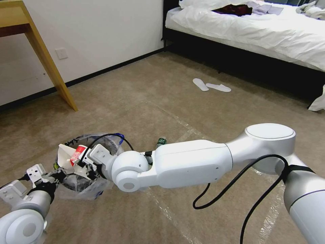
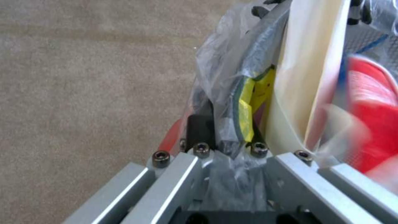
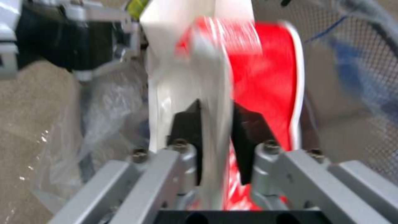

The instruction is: Pick up the trash bin and place the garbage on the floor into it.

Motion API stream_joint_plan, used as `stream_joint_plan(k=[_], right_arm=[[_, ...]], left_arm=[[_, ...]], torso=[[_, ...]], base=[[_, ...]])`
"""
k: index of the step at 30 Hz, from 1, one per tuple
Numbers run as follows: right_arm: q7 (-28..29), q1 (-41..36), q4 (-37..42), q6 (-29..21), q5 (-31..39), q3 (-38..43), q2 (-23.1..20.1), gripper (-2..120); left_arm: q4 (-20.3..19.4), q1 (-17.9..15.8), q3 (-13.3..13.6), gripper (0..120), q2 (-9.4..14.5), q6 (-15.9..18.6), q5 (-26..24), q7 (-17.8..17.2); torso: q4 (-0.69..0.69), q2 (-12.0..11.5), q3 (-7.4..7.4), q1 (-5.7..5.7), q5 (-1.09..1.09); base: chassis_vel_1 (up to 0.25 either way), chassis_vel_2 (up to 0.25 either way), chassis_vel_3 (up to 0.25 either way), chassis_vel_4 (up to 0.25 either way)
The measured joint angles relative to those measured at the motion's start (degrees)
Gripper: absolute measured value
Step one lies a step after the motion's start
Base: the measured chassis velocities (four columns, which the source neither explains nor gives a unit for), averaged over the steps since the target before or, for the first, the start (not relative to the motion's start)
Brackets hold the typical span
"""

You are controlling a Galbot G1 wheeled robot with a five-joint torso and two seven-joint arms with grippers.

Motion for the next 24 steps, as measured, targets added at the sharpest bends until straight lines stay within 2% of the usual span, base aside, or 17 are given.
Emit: stream_joint_plan(k=[2, 3, 4, 6, 7, 8, 10, 12, 14, 16, 18, 19, 21, 22, 23, 24], right_arm=[[0.4, 0.0, 0.6, 0.1, 0.1, 0.5, -0.3, 33], [0.4, 0.0, 0.6, 0.1, 0.1, 0.5, -0.3, 33], [0.5, 0.2, 0.9, 0.1, 0.1, 0.6, -0.4, 39], [0.5, 0.3, 1.0, 0.1, 0.2, 0.6, -0.5, 42], [0.6, 0.4, 1.3, 0.1, 0.2, 0.8, -0.7, 49], [0.6, 0.4, 1.3, 0.1, 0.2, 0.8, -0.7, 49], [1.2, 0.4, 2.3, 0.1, 0.2, 1.8, -1.2, 63], [1.3, 0.4, 2.6, 0.1, 0.2, 2.2, -1.4, 65], [1.9, 0.2, 3.6, 0.5, -0.3, 4.3, -2.4, 76], [2.0, 0.2, 3.8, 0.6, -0.4, 4.6, -2.6, 77], [2.2, -0.6, 4.8, 2.3, -1.8, 8.0, -4.6, 90], [2.2, -0.6, 4.8, 2.3, -1.8, 8.0, -4.6, 90], [1.1, -2.6, 6.4, 7.1, -5.8, 12.7, -7.8, 98], [1.1, -2.6, 6.4, 7.1, -5.8, 12.7, -7.8, 98], [-0.7, -4.8, 8.0, 9.7, -8.3, 16.6, -10.7, 99], [-4.3, -11.1, 11.0, 15.0, -13.4, 25.9, -18.3, 100]], left_arm=[[-0.1, 0.0, 0.0, 0, 0.1, 0.0, 0.0, 0.0], [-0.1, 0.0, 0.0, 0, 0.1, 0.0, 0.0, 0.0], [-0.2, 0.1, 0.0, 0, 0.1, 0.0, 0.0, 0.0], [-0.2, 0.0, 0.0, 0, 0.1, 0.0, 0.0, 0.0], [-0.3, 0.1, 0.0, 0, 0.0, 0.0, 0.0, 0.0], [-0.3, 0.1, 0.0, 0, 0.0, 0.0, 0.0, 0.0], [-0.3, 0.2, 0.0, 0, -0.2, 0.0, 0.0, 0.0], [-0.2, 0.2, 0.0, 0, -0.2, 0.0, 0.0, 0.0], [-0.1, 0.2, 0.0, 0, -0.3, 0.0, 0.1, 0.0], [-0.1, 0.2, -0.1, 0, -0.3, 0.0, 0.1, 0.0], [-0.1, 0.2, -0.4, 0, -0.2, 0.0, 0.1, -0.1], [-0.1, 0.2, -0.4, 0, -0.2, 0.0, 0.1, -0.1], [-0.1, 0.2, -0.7, 0, 0.1, 0.0, 0.0, -0.1], [-0.1, 0.2, -0.7, 0, 0.1, 0.0, 0.0, -0.1], [0.0, 0.2, -0.9, 0, 0.2, 0.0, -0.1, -0.1], [0.3, 0.0, -1.2, 0, 0.4, 0.0, -0.2, -0.3]], torso=[[0.0, 0.0, 0.0, 0.0, 0.0], [0.0, 0.0, 0.0, 0.0, 0.0], [0.0, 0.0, 0.0, 0.0, 0.0], [0.0, 0.0, 0.0, 0.0, 0.0], [0.0, 0.0, 0.0, 0.0, 0.0], [0.0, 0.0, 0.0, 0.0, 0.0], [0.0, 0.0, 0.0, 0.0, 0.0], [0.0, 0.0, 0.0, 0.0, 0.0], [0.0, 0.0, 0.0, 0.0, 0.0], [0.0, 0.0, 0.0, 0.0, 0.0], [0.0, 0.0, 0.0, 0.0, 0.0], [0.0, 0.0, 0.0, 0.0, 0.0], [0.02, 0.0, 0.0, 0.0, 0.0], [0.02, 0.0, 0.0, 0.0, 0.0], [0.02, 0.0, 0.0, 0.0, 0.0], [0.02, 0.0, 0.0, 0.0, 0.01]], base=[[0.0, 0.0, 0.0, 0.0], [0.0, 0.0, 0.0, 0.0], [0.0, 0.0, 0.0, 0.0], [0.0, 0.0, 0.0, 0.0], [0.0, 0.0, 0.0, 0.0], [0.0, 0.0, 0.0, 0.0], [0.0, 0.0, 0.0, 0.0], [0.0, 0.0, 0.0, 0.0], [0.0, 0.0, 0.0, 0.0], [0.0, 0.0, 0.0, 0.0], [0.0, 0.0, 0.0, 0.0], [0.0, 0.0, 0.0, 0.0], [0.0, 0.0, 0.0, 0.0], [0.0, 0.0, 0.0, 0.0], [0.0, 0.0, 0.0, 0.0], [0.0, 0.0, 0.0, 0.0]])
